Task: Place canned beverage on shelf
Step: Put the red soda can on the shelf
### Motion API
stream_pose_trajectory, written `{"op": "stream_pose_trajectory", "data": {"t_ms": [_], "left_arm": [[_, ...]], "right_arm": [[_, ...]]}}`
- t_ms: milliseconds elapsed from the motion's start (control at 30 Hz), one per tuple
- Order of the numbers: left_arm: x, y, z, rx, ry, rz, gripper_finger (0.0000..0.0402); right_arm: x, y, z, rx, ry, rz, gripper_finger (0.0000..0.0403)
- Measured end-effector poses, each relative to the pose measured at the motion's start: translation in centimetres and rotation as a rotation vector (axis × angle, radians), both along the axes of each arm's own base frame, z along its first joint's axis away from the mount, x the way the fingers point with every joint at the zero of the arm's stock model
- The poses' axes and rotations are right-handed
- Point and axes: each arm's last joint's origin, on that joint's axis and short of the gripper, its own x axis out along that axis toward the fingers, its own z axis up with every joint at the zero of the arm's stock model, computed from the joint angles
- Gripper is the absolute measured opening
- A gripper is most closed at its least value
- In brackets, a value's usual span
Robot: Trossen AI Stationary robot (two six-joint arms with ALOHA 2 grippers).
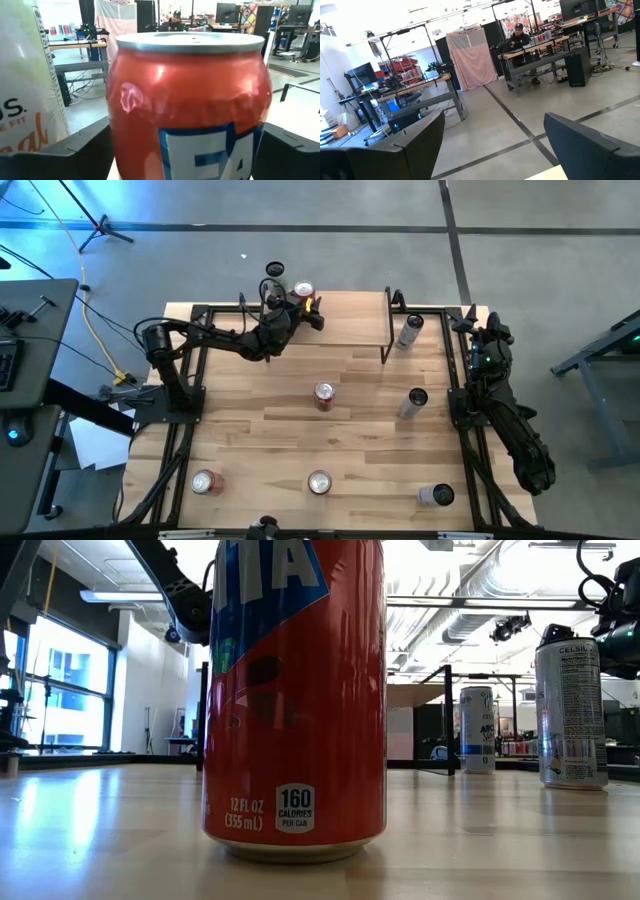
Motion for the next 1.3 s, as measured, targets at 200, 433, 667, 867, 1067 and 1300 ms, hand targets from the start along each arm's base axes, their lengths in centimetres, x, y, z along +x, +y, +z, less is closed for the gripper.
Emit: {"op": "stream_pose_trajectory", "data": {"t_ms": [200,433,667,867,1067,1300], "left_arm": [[0.2,-0.7,0.0,0.0,0.001,0.011,0.0377],[0.6,-2.0,0.1,0.003,-0.005,0.042,0.0398],[1.0,-4.5,0.7,0.016,0.008,0.09,0.04],[1.2,-6.6,1.3,0.034,0.029,0.124,0.04],[1.5,-8.4,1.3,0.009,-0.011,0.123,0.04],[1.7,-9.5,1.2,-0.012,-0.047,0.1,0.0399]], "right_arm": [[0.0,0.0,0.0,0.0,0.0,0.0,0.0328],[0.0,0.0,0.0,0.0,0.0,0.0,0.0328],[0.0,0.0,0.0,0.0,0.0,0.0,0.0328],[0.0,0.0,0.0,0.0,0.0,0.0,0.0328],[0.0,0.0,0.0,0.0,0.0,0.0,0.0328],[0.0,0.0,0.0,0.0,0.0,0.0,0.0328]]}}
